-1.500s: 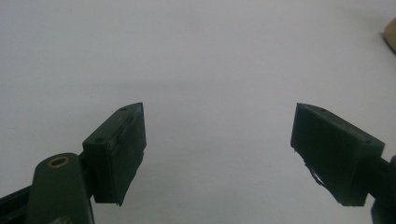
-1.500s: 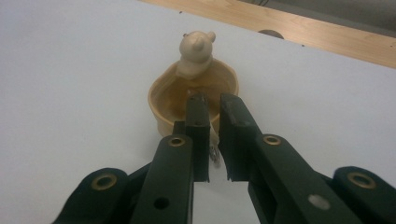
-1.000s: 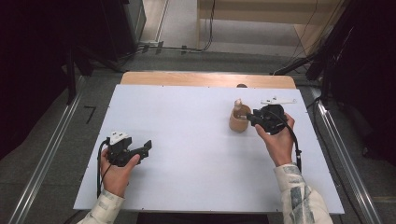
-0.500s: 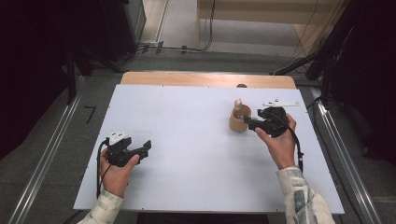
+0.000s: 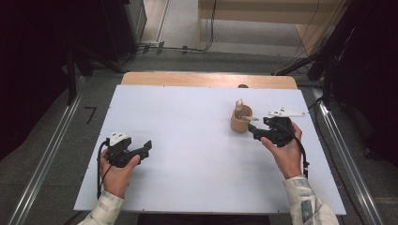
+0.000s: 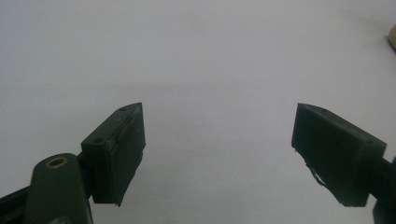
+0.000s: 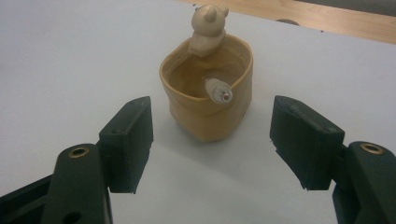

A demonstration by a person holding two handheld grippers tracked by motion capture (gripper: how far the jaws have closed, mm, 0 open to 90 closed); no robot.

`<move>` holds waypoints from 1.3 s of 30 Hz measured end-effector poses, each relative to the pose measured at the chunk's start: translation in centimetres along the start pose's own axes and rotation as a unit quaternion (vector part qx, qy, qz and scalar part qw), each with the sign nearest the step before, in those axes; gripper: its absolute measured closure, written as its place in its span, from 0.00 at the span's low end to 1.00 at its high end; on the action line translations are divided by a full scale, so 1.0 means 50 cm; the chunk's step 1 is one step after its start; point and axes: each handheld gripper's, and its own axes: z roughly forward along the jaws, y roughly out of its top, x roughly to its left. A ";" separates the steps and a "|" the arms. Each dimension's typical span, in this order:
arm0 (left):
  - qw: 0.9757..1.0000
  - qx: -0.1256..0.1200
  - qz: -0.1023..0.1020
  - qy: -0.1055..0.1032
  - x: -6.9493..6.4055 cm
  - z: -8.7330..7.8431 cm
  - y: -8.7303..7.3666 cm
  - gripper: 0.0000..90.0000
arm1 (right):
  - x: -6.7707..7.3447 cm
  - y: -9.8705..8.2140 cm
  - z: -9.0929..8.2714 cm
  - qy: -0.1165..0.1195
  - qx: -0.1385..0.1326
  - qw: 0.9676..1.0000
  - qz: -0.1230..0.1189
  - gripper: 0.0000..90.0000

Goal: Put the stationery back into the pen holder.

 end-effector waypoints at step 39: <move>1.000 -0.004 0.002 0.004 0.000 -0.005 0.001 0.20 | -0.067 -0.113 -0.081 -0.038 0.014 0.999 0.021 0.31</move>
